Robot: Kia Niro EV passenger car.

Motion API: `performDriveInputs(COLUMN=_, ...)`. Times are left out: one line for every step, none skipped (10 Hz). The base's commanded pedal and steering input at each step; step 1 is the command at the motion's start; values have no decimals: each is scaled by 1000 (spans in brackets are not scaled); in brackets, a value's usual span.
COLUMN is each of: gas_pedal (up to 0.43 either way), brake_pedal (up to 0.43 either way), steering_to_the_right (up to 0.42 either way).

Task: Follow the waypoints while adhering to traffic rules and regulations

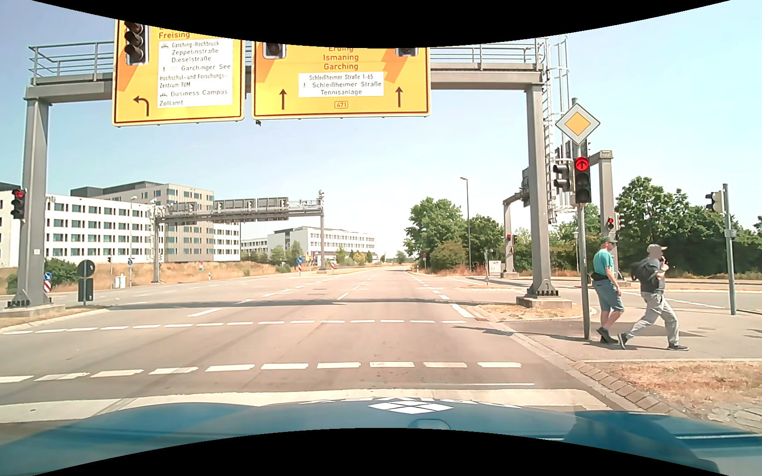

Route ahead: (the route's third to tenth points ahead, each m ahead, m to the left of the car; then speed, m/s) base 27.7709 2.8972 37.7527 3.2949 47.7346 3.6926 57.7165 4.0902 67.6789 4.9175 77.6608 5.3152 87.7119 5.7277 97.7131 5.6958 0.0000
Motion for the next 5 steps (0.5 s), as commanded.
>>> performDriveInputs(gas_pedal=0, brake_pedal=299, steering_to_the_right=2)
performDriveInputs(gas_pedal=0, brake_pedal=299, steering_to_the_right=2)
performDriveInputs(gas_pedal=0, brake_pedal=299, steering_to_the_right=2)
performDriveInputs(gas_pedal=0, brake_pedal=299, steering_to_the_right=2)
performDriveInputs(gas_pedal=0, brake_pedal=299, steering_to_the_right=2)
